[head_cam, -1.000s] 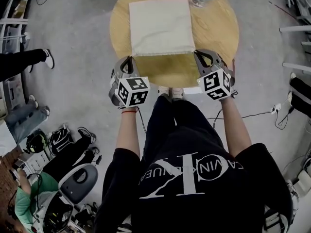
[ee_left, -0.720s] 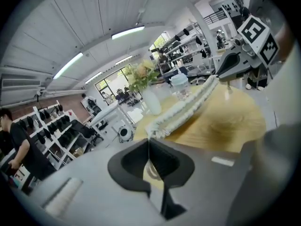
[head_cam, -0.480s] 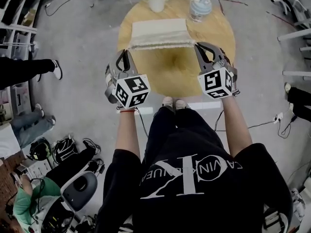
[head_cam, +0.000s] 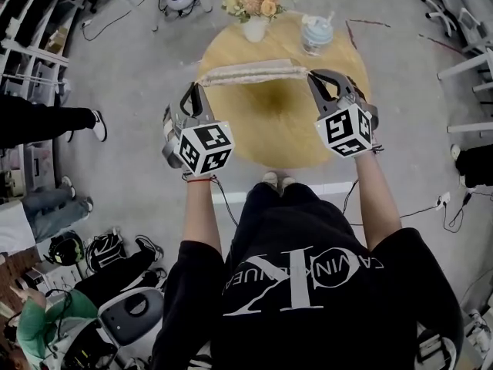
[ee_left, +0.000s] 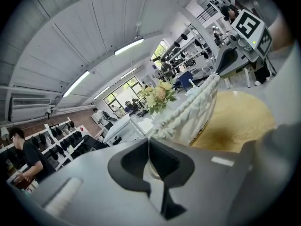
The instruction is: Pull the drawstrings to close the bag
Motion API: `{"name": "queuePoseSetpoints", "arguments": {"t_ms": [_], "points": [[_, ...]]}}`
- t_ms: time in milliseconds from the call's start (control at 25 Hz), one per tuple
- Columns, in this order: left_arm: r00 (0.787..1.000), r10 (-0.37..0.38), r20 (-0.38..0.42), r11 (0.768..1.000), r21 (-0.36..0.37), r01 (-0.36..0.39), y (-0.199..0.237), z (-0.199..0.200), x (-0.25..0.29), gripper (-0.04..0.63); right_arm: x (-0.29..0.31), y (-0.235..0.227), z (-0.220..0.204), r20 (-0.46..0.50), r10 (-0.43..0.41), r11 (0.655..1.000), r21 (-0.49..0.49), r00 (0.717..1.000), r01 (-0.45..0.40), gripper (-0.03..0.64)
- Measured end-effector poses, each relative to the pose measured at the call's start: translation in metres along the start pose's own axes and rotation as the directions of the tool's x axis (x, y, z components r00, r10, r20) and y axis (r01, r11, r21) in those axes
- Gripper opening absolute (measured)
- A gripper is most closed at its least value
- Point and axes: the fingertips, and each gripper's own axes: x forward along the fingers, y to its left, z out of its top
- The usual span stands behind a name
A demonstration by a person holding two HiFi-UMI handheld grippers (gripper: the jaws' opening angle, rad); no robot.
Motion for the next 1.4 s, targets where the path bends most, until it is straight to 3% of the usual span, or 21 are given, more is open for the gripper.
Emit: {"name": "queuePoseSetpoints", "arguments": {"t_ms": [120, 280, 960, 1200, 1400], "points": [[1.000, 0.008, 0.007, 1.000, -0.027, -0.007, 0.012, 0.004, -0.003, 0.017, -0.001, -0.002, 0.008, 0.031, 0.052, 0.997, 0.060, 0.998, -0.053, 0.020], [0.999, 0.045, 0.005, 0.999, 0.031, -0.045, 0.019, 0.012, -0.007, 0.017, -0.002, -0.018, 0.010, -0.012, -0.019, 1.000, 0.012, 1.000, 0.019, 0.020], [0.995, 0.103, 0.006, 0.994, -0.019, -0.103, 0.042, 0.035, -0.016, 0.016, -0.014, -0.069, 0.018, -0.038, -0.203, 0.979, 0.010, 0.979, 0.203, 0.020], [0.993, 0.115, 0.027, 0.993, 0.030, -0.115, 0.046, 0.041, -0.016, 0.015, -0.017, -0.081, 0.016, -0.046, -0.245, 0.970, -0.019, 0.969, 0.244, 0.020], [0.989, 0.142, 0.042, 0.990, 0.018, -0.143, 0.057, 0.048, -0.022, 0.015, -0.022, -0.093, 0.018, -0.042, -0.278, 0.961, -0.023, 0.960, 0.277, 0.020]]}}
